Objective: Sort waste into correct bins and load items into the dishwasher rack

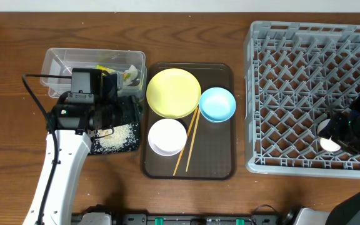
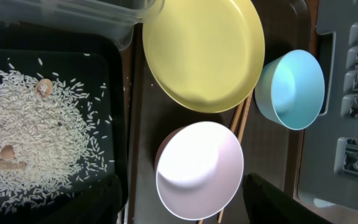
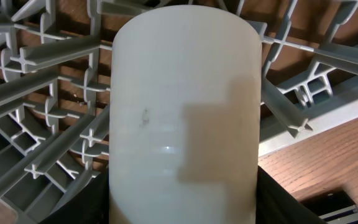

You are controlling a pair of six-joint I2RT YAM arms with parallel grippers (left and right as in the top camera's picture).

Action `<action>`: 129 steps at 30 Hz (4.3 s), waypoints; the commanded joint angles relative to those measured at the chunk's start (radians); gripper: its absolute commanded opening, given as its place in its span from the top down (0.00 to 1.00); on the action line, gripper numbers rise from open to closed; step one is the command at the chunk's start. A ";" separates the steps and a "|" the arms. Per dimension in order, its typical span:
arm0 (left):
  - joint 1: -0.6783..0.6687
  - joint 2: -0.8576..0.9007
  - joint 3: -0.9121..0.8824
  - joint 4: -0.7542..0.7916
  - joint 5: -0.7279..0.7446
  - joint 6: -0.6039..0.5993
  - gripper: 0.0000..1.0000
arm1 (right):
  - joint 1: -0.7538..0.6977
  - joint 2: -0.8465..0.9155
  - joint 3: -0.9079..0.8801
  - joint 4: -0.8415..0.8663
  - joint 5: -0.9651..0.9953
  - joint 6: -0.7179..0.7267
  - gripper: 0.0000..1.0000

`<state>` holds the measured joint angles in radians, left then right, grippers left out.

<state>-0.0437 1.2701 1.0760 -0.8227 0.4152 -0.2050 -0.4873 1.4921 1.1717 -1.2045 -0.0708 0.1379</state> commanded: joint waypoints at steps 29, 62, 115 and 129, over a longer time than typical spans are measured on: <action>0.003 0.000 0.013 -0.007 -0.009 0.014 0.35 | 0.011 -0.002 0.100 -0.056 -0.112 -0.068 0.20; 0.003 0.003 0.007 -0.007 -0.009 0.014 0.34 | 0.574 0.032 0.079 0.174 -0.169 -0.132 0.91; 0.003 0.003 0.007 -0.007 -0.009 0.014 0.34 | 0.641 0.206 0.077 0.100 -0.353 -0.193 0.99; 0.003 0.003 0.007 -0.014 -0.009 0.014 0.34 | 0.618 0.197 0.101 0.075 -0.307 -0.202 0.85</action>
<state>-0.0437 1.2701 1.0760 -0.8318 0.4149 -0.2050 0.1280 1.7016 1.2530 -1.1149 -0.3134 -0.0521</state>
